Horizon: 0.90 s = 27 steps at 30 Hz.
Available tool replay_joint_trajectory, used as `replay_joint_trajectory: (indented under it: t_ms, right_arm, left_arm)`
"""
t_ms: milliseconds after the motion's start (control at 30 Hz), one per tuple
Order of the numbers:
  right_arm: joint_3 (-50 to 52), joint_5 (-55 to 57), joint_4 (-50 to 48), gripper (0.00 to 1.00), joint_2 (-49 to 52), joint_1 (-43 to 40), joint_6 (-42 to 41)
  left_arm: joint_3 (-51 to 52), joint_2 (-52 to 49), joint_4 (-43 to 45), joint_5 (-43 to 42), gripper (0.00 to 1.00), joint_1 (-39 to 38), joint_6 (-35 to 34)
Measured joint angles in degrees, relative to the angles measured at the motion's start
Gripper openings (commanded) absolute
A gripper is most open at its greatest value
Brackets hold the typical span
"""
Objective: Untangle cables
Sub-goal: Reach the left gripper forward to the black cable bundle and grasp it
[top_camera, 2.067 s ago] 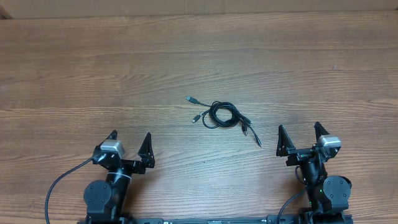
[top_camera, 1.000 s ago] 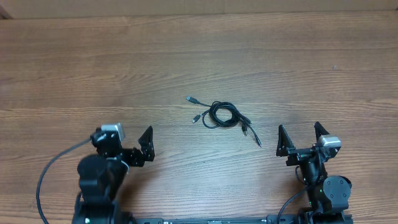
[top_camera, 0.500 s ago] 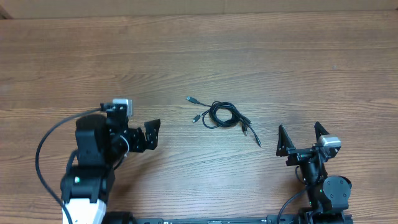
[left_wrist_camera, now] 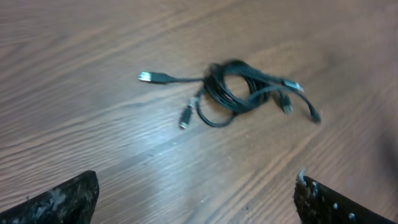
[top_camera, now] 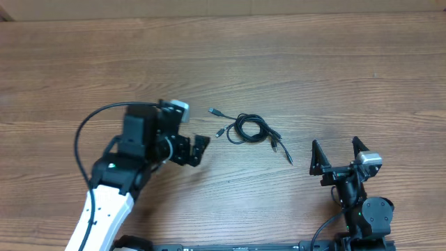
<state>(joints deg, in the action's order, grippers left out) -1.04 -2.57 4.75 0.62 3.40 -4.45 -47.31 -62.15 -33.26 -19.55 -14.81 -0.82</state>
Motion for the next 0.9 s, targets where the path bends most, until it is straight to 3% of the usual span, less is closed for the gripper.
replay_joint_trajectory:
  t_ms: [500,900]
  right_arm:
    - [0.00,0.00,0.02,1.00,0.00,0.00,-0.02]
    - [0.00,0.00,0.02,1.00,0.00,0.00,0.00]
  left_arm:
    - [0.00,-0.39,-5.77,2.86,1.00,-1.25,-0.46]
    - [-0.07,-2.49,3.21,3.08,0.97,-1.25,-3.74]
